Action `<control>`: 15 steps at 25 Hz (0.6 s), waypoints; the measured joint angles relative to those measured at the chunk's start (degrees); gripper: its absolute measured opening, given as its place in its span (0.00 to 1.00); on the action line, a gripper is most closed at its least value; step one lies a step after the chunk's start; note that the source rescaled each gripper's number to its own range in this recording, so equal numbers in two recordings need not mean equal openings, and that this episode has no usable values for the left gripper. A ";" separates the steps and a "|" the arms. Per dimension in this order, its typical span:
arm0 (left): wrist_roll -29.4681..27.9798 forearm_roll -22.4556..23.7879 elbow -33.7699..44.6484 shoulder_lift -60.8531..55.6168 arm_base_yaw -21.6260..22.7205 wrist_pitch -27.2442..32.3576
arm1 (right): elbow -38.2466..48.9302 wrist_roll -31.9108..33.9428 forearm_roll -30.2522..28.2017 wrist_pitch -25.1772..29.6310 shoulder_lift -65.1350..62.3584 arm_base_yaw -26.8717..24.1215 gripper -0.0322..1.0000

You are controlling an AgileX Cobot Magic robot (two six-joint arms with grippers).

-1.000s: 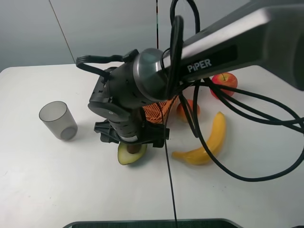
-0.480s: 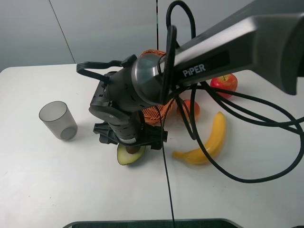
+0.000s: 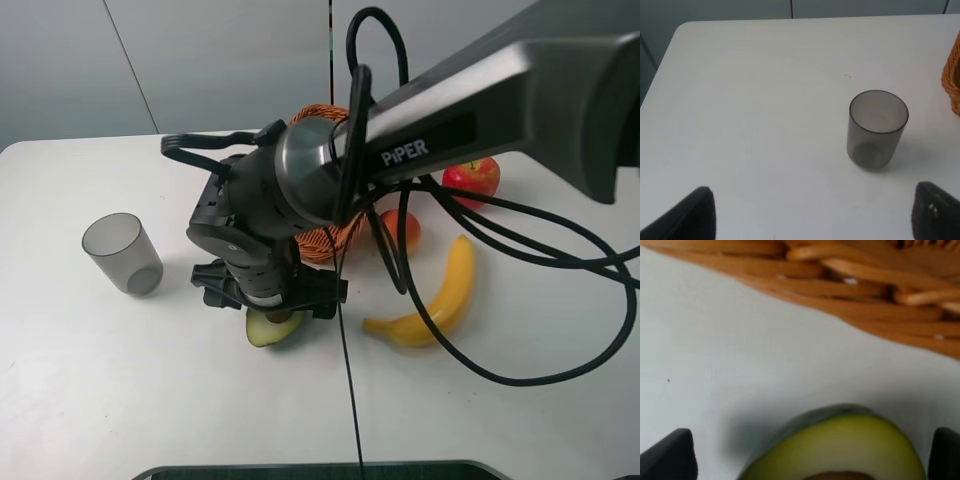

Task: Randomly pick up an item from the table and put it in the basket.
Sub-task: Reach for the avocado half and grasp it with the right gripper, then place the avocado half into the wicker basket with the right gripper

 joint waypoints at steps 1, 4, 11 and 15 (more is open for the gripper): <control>0.00 0.00 0.00 0.00 0.00 0.00 | 0.00 -0.30 0.63 -0.11 0.25 0.00 1.00; 0.00 0.00 0.00 0.00 0.00 0.00 | -0.09 -1.09 1.43 0.07 0.60 0.10 1.00; 0.00 0.00 0.00 0.00 0.00 0.00 | -0.09 -1.86 2.17 0.07 0.63 0.10 0.05; 0.00 0.00 0.00 0.00 0.00 0.00 | -0.12 -2.00 2.26 0.07 0.63 0.10 0.05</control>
